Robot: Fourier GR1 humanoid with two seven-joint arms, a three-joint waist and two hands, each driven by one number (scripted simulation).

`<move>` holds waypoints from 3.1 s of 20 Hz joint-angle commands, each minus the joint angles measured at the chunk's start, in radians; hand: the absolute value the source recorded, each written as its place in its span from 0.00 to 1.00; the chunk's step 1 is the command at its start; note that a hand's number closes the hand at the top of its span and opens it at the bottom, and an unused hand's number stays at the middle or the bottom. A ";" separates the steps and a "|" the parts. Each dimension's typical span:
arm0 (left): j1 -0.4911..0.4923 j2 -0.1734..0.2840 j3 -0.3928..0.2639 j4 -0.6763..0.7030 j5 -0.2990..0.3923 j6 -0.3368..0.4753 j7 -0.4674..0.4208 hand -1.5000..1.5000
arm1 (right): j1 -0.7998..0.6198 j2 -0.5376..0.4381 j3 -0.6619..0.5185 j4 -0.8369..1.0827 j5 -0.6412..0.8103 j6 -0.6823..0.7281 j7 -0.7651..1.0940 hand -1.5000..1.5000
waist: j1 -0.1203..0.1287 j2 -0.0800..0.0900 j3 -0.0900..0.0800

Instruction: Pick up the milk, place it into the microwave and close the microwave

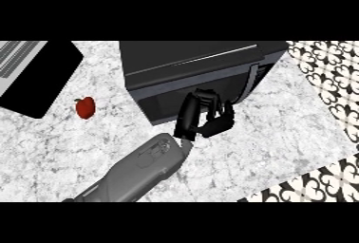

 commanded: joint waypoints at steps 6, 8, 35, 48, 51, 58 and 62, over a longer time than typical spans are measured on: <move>-0.099 0.000 0.075 0.063 0.097 -0.027 -0.092 1.00 | -0.041 -0.041 -0.021 0.016 -0.063 0.031 0.029 0.00 | -0.022 0.012 0.002; -0.096 0.000 0.074 0.078 0.107 -0.032 -0.113 1.00 | -0.048 -0.052 -0.026 0.020 -0.071 0.037 0.034 0.00 | -0.021 0.016 0.002; -0.140 0.000 0.040 0.137 0.262 -0.049 -0.268 1.00 | -0.158 -0.209 -0.132 0.136 -0.100 0.073 0.061 0.00 | -0.036 0.031 0.009; -0.143 0.000 0.008 0.153 0.315 -0.053 -0.330 1.00 | -0.199 -0.244 -0.156 0.216 -0.122 0.098 0.061 0.00 | -0.023 0.042 0.013; -0.152 0.000 -0.003 0.155 0.327 -0.055 -0.333 1.00 | -0.214 -0.244 -0.151 0.242 -0.140 0.106 0.071 0.00 | -0.008 0.044 0.013; -0.165 0.000 -0.022 0.165 0.353 -0.057 -0.348 1.00 | -0.237 -0.251 -0.157 0.286 -0.172 0.121 0.084 0.00 | -0.008 0.043 0.014; -0.176 0.000 -0.023 0.168 0.373 -0.062 -0.352 1.00 | -0.248 -0.254 -0.155 0.302 -0.182 0.137 0.087 0.00 | -0.006 0.045 0.015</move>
